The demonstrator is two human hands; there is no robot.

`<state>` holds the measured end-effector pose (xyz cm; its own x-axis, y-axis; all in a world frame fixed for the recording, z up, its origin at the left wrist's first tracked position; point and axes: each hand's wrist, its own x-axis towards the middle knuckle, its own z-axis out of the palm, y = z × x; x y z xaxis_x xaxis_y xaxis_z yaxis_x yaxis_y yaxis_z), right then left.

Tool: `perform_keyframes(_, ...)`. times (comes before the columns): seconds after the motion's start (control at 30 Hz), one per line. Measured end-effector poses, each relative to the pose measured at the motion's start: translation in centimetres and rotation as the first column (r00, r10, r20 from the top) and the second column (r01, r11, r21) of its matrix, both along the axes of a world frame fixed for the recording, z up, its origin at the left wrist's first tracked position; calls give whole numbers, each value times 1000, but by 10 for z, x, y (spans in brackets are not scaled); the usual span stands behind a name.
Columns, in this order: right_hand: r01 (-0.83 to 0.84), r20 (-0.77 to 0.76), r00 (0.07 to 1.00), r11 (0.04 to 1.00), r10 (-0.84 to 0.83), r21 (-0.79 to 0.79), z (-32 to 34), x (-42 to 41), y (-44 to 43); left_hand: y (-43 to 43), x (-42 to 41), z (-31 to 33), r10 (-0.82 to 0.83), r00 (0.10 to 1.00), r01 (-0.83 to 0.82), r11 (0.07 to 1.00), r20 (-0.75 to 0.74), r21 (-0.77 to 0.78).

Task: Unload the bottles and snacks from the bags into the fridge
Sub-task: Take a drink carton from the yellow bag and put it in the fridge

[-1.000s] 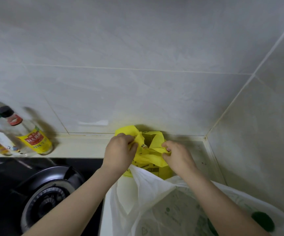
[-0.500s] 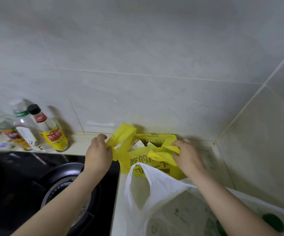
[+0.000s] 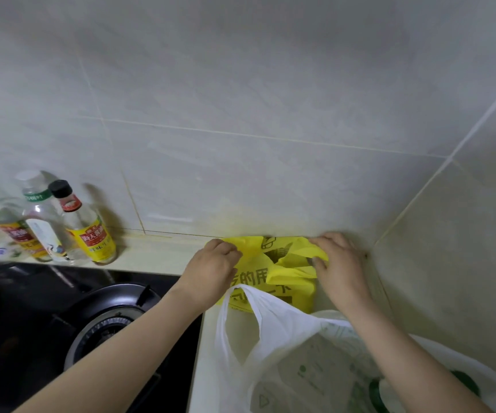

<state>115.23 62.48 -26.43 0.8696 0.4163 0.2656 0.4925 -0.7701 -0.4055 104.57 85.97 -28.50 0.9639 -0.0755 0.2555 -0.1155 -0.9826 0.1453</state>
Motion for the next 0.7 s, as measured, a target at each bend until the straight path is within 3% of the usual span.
perform_keyframes(0.1, -206, 0, 979, 978, 206, 18, 4, -21, 16, 7, 2, -8, 113, 981, -110, 994, -158, 26)
perform_keyframes(0.17, -290, -84, 954, 957, 287, -25, 1, -28, 29, 10, 2, -12, 181, 938, -161, 983, -296, 90)
perform_keyframes(0.23, -321, -196, 934, 943, 299, -90, -6, -29, 41, 12, 1, -17, 244, 892, -194, 967, -380, 163)
perform_keyframes(0.37, -292, -327, 922, 929, 209, -230, -15, -22, 60, 15, 1, -24, 272, 851, -220, 961, -449, 164)
perform_keyframes(0.5, -247, -353, 927, 916, 128, -316, -27, -12, 70, 19, 7, -27, 251, 874, -210, 967, -416, 142)
perform_keyframes(0.6, -232, -333, 937, 903, 107, -363, -33, -5, 74, 22, 15, -25, 57, 965, -47, 998, -256, 45)
perform_keyframes(0.7, -221, -343, 935, 908, 93, -356, -38, -1, 74, 23, 28, -22, -10, 969, 36, 994, -245, 105)
